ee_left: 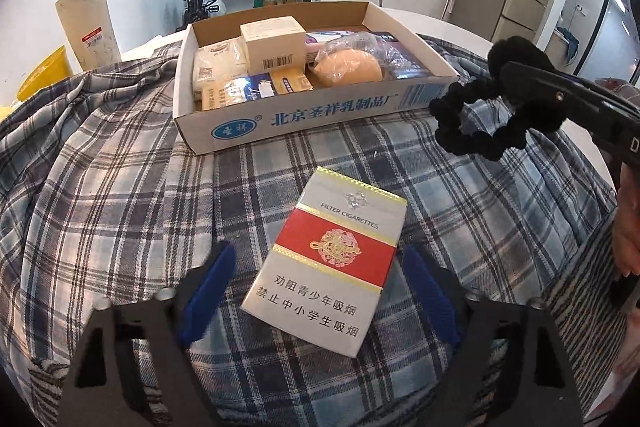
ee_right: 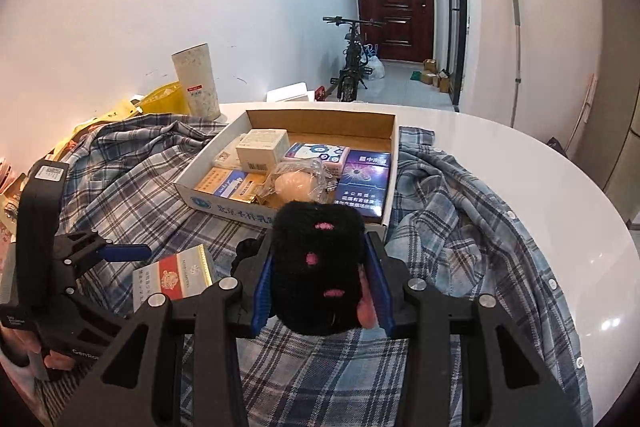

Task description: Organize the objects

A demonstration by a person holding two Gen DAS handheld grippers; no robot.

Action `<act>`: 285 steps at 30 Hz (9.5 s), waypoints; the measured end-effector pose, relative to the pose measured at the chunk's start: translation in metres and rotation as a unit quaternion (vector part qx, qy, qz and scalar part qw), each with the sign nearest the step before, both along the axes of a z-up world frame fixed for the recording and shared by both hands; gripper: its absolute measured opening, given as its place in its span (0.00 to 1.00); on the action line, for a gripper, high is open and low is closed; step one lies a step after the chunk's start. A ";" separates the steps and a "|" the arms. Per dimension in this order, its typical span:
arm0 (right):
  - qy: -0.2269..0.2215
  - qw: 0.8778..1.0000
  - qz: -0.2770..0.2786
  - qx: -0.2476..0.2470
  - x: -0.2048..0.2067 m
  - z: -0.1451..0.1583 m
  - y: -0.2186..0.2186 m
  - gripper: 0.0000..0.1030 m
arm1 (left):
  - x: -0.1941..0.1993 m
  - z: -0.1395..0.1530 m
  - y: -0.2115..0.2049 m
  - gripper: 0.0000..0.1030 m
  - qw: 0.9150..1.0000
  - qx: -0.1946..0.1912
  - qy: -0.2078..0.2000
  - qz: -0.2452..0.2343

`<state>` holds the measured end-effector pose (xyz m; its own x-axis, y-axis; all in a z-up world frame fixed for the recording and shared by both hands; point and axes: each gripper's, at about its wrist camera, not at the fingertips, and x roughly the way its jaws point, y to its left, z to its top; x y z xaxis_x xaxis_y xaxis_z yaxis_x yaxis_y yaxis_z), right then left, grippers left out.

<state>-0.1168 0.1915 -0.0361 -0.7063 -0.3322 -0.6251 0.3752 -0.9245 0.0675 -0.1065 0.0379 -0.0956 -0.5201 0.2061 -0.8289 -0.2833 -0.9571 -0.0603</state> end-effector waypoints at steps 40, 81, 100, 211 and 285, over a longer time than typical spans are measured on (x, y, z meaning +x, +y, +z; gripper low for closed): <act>0.236 0.954 -0.118 -0.142 -0.030 0.208 0.014 0.39 | -0.052 0.260 -0.038 0.57 0.941 0.101 0.297 0.128; 0.021 0.989 -0.106 -0.100 -0.147 0.080 0.019 0.39 | -0.209 0.037 -0.050 0.57 0.985 0.032 -0.021 0.171; 0.024 0.988 -0.115 -0.096 -0.148 0.083 0.021 0.39 | -0.203 0.063 -0.063 0.76 0.985 0.065 -0.009 0.159; 0.396 0.912 -0.059 -0.094 0.112 0.245 0.010 1.00 | 0.155 0.318 -0.031 1.00 0.829 0.126 0.530 0.124; 0.198 0.974 -0.098 -0.058 0.127 0.009 0.046 1.00 | 0.187 0.086 -0.035 1.00 0.905 0.024 0.402 0.139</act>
